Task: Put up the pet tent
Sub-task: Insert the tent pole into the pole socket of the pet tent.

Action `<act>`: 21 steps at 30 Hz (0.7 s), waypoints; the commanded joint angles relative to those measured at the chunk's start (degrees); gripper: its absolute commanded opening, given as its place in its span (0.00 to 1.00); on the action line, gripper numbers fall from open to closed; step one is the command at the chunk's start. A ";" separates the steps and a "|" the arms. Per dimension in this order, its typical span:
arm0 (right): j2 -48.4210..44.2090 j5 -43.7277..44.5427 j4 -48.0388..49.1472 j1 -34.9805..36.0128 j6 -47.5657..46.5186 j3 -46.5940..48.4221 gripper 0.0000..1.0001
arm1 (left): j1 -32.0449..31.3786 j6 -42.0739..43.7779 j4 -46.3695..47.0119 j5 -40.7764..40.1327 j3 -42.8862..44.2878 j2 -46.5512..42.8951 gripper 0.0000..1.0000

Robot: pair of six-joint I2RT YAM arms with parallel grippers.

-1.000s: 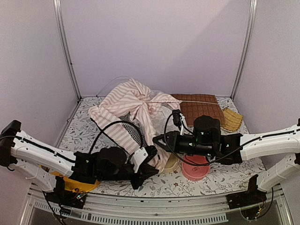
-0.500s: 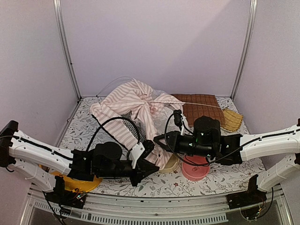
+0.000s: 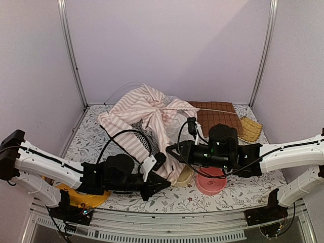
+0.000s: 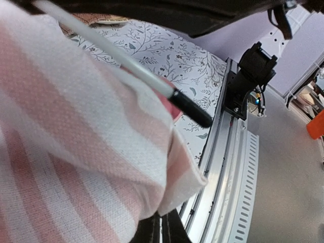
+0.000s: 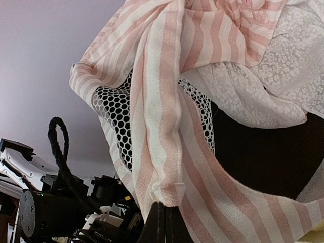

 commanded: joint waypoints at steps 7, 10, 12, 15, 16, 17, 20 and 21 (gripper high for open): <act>-0.73 1.35 2.93 -0.05 -1.53 0.95 0.00 | 1.98 -1.56 3.51 3.65 0.69 -2.42 0.00; -0.80 1.51 2.95 -0.03 -1.53 0.59 0.00 | 2.15 -1.59 3.39 3.92 1.00 -2.76 0.00; -0.90 1.56 2.84 -0.04 -1.58 0.46 0.00 | 2.33 -1.57 3.57 4.18 0.93 -2.95 0.00; -0.87 1.92 2.86 -0.05 -1.53 0.26 0.00 | 2.42 -1.40 3.71 4.77 1.22 -2.92 0.00; -0.82 2.03 2.86 0.00 -1.56 0.26 0.00 | 2.45 -1.26 3.82 5.10 1.39 -2.95 0.00; -0.75 2.16 2.86 -0.04 -1.54 0.20 0.00 | 2.43 -1.20 3.89 5.41 1.56 -2.99 0.00; -0.34 2.65 2.93 -0.04 -1.75 0.17 0.00 | 2.43 -1.00 4.01 6.02 2.35 -2.86 0.00; -0.22 2.74 2.95 -0.05 -1.83 0.18 0.00 | 2.43 -0.88 3.96 6.24 2.65 -2.83 0.00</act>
